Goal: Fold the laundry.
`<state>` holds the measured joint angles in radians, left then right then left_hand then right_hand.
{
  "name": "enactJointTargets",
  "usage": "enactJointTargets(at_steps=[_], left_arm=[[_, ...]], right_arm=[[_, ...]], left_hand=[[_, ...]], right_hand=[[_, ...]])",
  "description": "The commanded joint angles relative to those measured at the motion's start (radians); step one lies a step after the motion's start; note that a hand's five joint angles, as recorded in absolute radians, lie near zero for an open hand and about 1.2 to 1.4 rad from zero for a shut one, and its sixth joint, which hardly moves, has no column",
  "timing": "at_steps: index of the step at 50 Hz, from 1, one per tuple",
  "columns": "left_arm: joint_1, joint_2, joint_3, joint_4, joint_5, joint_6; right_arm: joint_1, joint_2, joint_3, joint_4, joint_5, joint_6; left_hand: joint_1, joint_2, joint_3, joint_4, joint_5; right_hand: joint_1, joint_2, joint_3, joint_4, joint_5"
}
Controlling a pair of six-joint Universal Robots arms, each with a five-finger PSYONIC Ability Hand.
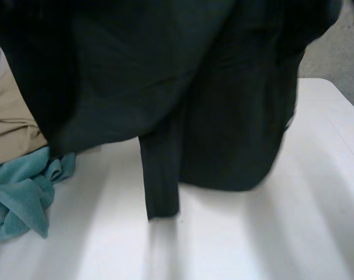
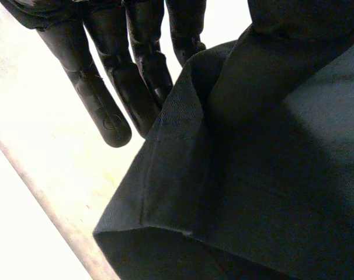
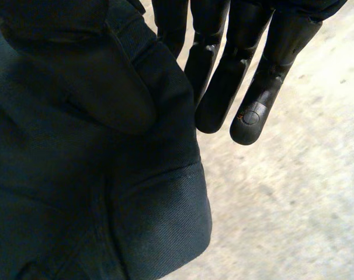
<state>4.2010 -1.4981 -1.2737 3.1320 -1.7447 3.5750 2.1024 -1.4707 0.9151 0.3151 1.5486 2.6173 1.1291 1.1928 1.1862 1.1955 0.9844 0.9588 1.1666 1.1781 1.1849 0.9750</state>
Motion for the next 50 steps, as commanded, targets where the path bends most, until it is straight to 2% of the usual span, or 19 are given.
enactJointTargets(at_steps=[1, 4, 12, 15, 20, 24, 28, 30, 31, 33, 34, 35, 41, 44, 46, 50], left_arm=[[-0.004, -0.023, 0.06, -0.02, 0.004, -0.008], [-0.001, -0.08, 0.057, -0.02, 0.005, -0.015], [0.01, -0.407, 0.097, -0.012, 0.01, -0.022], [0.014, -0.569, 0.195, -0.012, 0.004, -0.018], [0.068, -0.827, 0.471, -0.013, -0.007, -0.001], [0.12, -0.954, 0.694, -0.012, -0.065, 0.044], [0.131, -1.071, 0.923, -0.012, -0.125, 0.086], [0.132, -1.114, 1.0, -0.012, -0.128, 0.1], [0.134, -1.151, 1.058, -0.01, -0.127, 0.117], [0.136, -1.179, 1.1, -0.01, -0.127, 0.133], [0.134, -1.189, 1.108, -0.01, -0.125, 0.143], [0.132, -1.2, 1.106, -0.01, -0.121, 0.165], [0.111, -1.209, 1.076, -0.032, -0.131, 0.193], [0.088, -1.189, 0.995, -0.098, -0.136, 0.176], [0.079, -1.162, 0.946, -0.15, -0.141, 0.147], [0.065, -1.044, 0.779, -0.271, -0.133, 0.018]], right_arm=[[-0.035, 0.022, -0.081, 0.107, 0.004, -0.035], [-0.033, 0.076, -0.084, 0.127, 0.004, -0.059], [-0.012, 0.333, -0.102, 0.104, 0.002, -0.074], [-0.01, 0.421, -0.14, 0.067, 0.011, -0.071], [0.004, 0.573, -0.215, -0.04, 0.103, -0.053], [0.046, 0.625, -0.226, -0.173, 0.16, 0.025], [0.07, 0.659, -0.219, -0.303, 0.18, 0.047], [0.07, 0.678, -0.225, -0.33, 0.174, 0.032], [0.071, 0.706, -0.238, -0.335, 0.169, 0.006], [0.077, 0.731, -0.252, -0.337, 0.166, -0.031], [0.08, 0.743, -0.262, -0.335, 0.165, -0.051], [0.088, 0.757, -0.278, -0.33, 0.168, -0.089], [0.1, 0.722, -0.26, -0.3, 0.173, -0.148], [0.093, 0.669, -0.22, -0.24, 0.169, -0.146], [0.087, 0.649, -0.197, -0.194, 0.163, -0.148], [0.036, 0.61, -0.099, -0.059, 0.101, -0.145]], left_hand=[[0.267, 0.203, 0.21, 0.201, 0.237], [0.267, 0.203, 0.21, 0.201, 0.237], [0.267, 0.203, 0.21, 0.201, 0.237], [0.267, 0.203, 0.21, 0.201, 0.237], [0.267, 0.203, 0.21, 0.201, 0.237], [0.267, 0.203, 0.21, 0.201, 0.237], [0.267, 0.203, 0.21, 0.201, 0.237], [0.267, 0.203, 0.21, 0.201, 0.237], [0.032, -0.032, -0.025, -0.034, 0.002], [-0.513, -0.577, -0.57, -0.58, -0.543], [-0.781, -0.844, -0.838, -0.847, -0.811], [-0.955, -1.018, -1.012, -1.021, -0.984], [-0.955, -1.018, -1.012, -1.021, -0.984], [-0.954, -1.018, -1.011, -1.02, -0.984], [-0.945, -1.009, -1.002, -1.011, -0.975], [-0.919, -0.982, -0.976, -0.985, -0.948]], right_hand=[[0.437, 0.23, 0.218, 0.211, 0.247], [0.437, 0.23, 0.218, 0.211, 0.247], [0.437, 0.23, 0.218, 0.211, 0.247], [0.437, 0.23, 0.218, 0.211, 0.247], [0.437, 0.23, 0.218, 0.211, 0.247], [0.437, 0.23, 0.218, 0.211, 0.247], [0.437, 0.23, 0.218, 0.211, 0.247], [0.398, 0.19, 0.179, 0.172, 0.207], [-0.248, -0.456, -0.467, -0.474, -0.439], [-0.784, -0.992, -1.004, -1.01, -0.975], [-0.784, -0.992, -1.004, -1.01, -0.975], [-0.784, -0.992, -1.004, -1.01, -0.975], [-0.784, -0.992, -1.004, -1.01, -0.975], [-0.784, -0.992, -1.004, -1.01, -0.975], [-0.784, -0.992, -1.004, -1.01, -0.975], [-0.784, -0.992, -1.004, -1.01, -0.975]])
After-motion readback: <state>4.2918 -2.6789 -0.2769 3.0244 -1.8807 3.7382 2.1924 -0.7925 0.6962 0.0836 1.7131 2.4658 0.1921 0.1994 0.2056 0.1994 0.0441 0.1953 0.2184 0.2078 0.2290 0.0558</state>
